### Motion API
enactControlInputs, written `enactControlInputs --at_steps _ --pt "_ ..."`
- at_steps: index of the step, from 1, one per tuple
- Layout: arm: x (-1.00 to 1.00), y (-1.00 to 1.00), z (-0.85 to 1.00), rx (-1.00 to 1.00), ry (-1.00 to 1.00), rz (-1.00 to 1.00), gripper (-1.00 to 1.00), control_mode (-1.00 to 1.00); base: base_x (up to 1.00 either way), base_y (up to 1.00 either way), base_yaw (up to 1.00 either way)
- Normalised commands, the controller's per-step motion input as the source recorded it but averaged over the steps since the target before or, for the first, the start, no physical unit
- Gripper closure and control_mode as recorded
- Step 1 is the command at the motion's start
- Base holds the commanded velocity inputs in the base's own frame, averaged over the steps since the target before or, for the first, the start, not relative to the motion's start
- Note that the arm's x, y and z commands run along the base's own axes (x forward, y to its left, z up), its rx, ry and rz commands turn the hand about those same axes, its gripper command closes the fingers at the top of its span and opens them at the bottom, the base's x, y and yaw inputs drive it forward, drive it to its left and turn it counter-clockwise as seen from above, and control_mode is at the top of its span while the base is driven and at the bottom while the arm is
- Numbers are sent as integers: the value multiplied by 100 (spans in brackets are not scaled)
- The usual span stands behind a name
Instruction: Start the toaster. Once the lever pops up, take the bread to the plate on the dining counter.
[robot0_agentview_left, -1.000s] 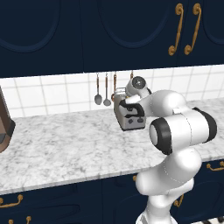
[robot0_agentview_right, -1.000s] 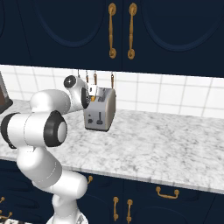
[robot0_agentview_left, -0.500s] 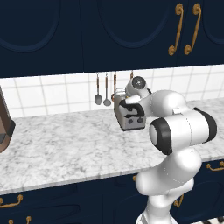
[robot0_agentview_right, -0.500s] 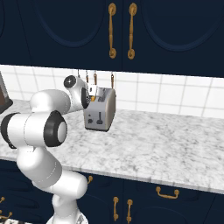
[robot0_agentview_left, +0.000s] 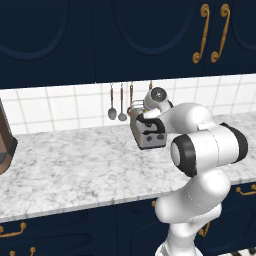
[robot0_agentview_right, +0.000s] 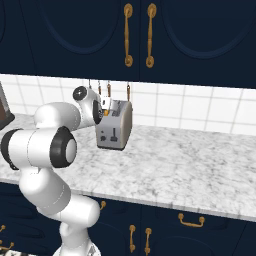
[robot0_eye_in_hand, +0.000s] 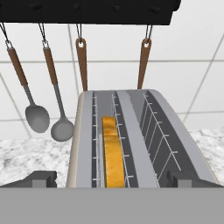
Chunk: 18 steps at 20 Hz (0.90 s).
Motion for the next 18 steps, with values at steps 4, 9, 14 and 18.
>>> enactControlInputs --at_steps 4,9,14,18 --pt "0 0 0 0 0 0 -100 -100 0 0 0" --pt "0 0 0 0 0 0 -100 -100 0 0 0" --pt "0 0 0 0 0 0 -100 -100 0 0 0" --pt "0 0 0 0 0 0 -100 -100 0 0 0"
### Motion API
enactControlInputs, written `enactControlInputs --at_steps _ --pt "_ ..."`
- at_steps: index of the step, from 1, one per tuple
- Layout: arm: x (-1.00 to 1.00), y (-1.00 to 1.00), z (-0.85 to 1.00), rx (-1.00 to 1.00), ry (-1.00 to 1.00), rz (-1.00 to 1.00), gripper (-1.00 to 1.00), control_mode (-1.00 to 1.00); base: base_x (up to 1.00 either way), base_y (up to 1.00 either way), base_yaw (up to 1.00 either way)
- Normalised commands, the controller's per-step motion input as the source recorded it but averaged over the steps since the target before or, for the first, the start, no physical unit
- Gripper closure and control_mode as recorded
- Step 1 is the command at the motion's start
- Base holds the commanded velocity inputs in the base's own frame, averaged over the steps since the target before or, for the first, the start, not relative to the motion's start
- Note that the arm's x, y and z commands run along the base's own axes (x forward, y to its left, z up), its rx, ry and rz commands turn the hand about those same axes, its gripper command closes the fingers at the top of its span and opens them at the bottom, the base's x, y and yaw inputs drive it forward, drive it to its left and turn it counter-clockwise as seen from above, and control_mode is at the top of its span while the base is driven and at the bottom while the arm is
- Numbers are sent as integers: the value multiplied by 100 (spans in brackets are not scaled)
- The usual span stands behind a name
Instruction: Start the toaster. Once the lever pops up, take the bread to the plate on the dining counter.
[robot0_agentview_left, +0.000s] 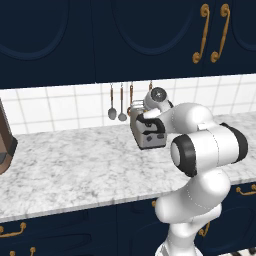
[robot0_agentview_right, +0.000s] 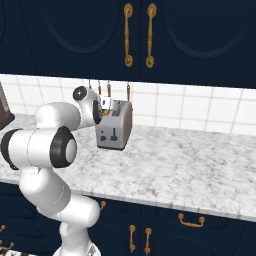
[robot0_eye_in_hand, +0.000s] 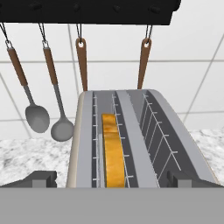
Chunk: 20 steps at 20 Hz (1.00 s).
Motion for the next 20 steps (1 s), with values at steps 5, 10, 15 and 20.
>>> enactControlInputs --at_steps 5,10,15,20 --pt "0 0 0 0 0 0 -100 -100 0 0 0" --pt "0 0 0 0 0 0 -100 -100 0 0 0" --pt "0 0 0 0 0 0 -100 -100 0 0 0" --pt "0 0 0 0 0 0 -100 -100 0 0 0"
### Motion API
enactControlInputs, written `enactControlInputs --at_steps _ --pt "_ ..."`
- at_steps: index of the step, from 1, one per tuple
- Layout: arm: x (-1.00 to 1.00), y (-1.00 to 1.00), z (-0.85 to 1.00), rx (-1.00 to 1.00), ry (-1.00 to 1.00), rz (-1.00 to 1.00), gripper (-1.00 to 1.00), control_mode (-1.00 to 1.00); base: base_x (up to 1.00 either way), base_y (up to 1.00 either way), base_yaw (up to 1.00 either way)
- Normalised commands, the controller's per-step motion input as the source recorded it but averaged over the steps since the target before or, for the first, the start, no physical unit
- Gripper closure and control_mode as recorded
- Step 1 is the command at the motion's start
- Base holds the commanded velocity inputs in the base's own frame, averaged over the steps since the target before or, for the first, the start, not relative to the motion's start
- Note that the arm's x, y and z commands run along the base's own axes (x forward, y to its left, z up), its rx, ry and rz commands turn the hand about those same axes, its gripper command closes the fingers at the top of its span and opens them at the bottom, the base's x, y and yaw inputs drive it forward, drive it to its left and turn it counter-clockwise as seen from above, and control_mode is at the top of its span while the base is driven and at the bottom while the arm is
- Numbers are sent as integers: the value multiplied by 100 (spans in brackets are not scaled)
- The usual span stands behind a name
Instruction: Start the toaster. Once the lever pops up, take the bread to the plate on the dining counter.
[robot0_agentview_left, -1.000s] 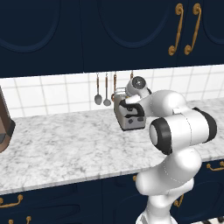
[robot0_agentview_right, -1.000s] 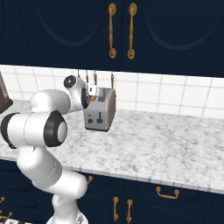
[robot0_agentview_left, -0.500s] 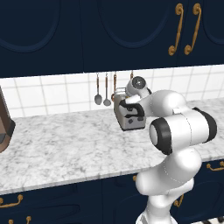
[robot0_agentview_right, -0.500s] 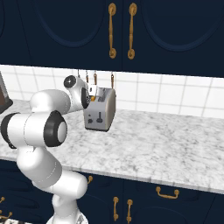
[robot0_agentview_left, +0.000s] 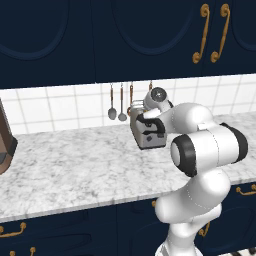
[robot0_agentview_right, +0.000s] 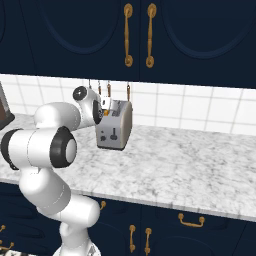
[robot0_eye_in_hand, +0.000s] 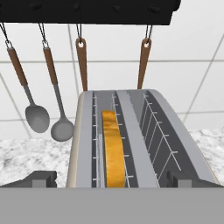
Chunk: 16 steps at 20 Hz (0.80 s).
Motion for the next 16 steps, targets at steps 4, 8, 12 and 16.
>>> enactControlInputs --at_steps 4,8,12,16 --pt "0 0 0 0 0 0 -100 -100 0 0 0" --pt "0 0 0 0 0 0 -100 -100 0 0 0" --pt "-1 0 -1 0 0 0 -100 -100 0 0 0" --pt "-7 0 -18 -4 0 1 -100 -100 0 0 0"
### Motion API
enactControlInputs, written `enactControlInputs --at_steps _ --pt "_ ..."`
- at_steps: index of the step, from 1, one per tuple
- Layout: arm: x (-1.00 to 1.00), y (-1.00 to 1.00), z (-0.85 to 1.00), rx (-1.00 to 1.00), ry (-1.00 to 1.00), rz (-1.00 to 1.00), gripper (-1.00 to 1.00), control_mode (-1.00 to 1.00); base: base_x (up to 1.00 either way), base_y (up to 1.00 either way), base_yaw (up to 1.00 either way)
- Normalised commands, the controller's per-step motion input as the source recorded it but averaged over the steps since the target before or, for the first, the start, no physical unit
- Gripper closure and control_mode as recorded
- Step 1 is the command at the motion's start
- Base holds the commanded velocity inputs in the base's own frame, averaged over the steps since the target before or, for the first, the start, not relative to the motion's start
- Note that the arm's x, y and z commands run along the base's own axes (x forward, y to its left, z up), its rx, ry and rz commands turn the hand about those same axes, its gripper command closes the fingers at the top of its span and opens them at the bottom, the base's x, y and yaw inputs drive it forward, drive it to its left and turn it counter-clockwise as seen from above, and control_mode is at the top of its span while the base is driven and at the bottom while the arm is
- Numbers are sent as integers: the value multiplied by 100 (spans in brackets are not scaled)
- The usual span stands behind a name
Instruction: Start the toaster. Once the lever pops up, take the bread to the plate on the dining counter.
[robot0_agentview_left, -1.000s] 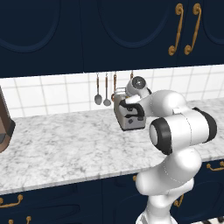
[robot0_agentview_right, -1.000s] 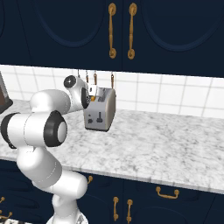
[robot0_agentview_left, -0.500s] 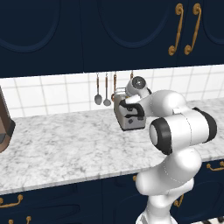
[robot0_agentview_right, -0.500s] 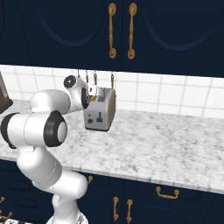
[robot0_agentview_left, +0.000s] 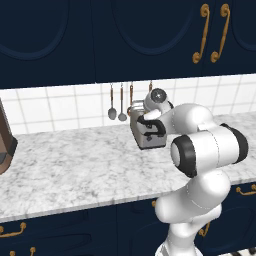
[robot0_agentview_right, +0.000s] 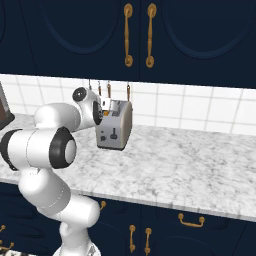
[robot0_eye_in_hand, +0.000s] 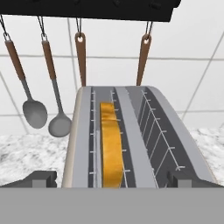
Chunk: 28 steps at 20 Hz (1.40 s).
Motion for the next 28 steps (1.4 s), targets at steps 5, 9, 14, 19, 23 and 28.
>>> enactControlInputs --at_steps 5,9,14,19,23,28 --pt "0 0 -6 0 0 2 -100 -100 0 0 0" --pt "0 0 -12 0 0 0 -100 -100 0 0 0" --pt "0 0 -10 0 0 0 -100 -100 0 0 0" --pt "35 0 -10 0 0 0 -100 -100 0 0 0" --pt "42 0 -6 0 0 0 -100 -100 0 0 0" --pt "15 0 -16 -1 0 0 -100 -100 0 0 0"
